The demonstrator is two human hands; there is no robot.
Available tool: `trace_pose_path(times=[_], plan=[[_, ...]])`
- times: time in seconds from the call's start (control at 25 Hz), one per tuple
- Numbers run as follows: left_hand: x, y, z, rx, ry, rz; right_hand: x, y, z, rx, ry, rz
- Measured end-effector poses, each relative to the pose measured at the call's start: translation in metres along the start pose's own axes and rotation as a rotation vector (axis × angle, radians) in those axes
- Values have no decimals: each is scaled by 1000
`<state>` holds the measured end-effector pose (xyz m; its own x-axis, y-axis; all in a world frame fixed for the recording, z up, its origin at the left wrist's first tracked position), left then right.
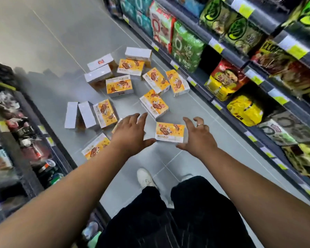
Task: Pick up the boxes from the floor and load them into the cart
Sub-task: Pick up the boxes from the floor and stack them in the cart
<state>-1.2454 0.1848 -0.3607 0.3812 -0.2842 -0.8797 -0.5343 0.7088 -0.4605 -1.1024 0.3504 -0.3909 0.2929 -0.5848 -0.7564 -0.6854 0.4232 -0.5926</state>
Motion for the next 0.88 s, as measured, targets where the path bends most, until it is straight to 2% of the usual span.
trace_pose_path(times=[0.12,0.28,0.4,0.64,0.88], plan=[[18,54,-8,15,-57,-66,13,40,8,61,88,-7],[63,122,-7,-54,-242,-231,41,102,41,141,177,-85],[103,165,-11,-91,-314,-276,63,145,69,180,180,-133],[217,263,-34,-222,-410,-431,134,238,139,328,292,-168],[345,367,-51,-231,-500,-488,243,346,190,416,335,-198]])
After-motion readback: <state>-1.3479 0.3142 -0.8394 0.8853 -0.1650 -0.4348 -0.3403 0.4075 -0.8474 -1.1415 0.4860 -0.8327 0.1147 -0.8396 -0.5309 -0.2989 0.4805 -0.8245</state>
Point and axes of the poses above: each hand's wrist, its own y-axis towards the middle knuckle, its own x-axis out of the palm, z = x × y, the point moved 5 cm from there along y, towards the middle knuckle, and after that the axes turned 7 degrees about -z, right-handed, at the moved point
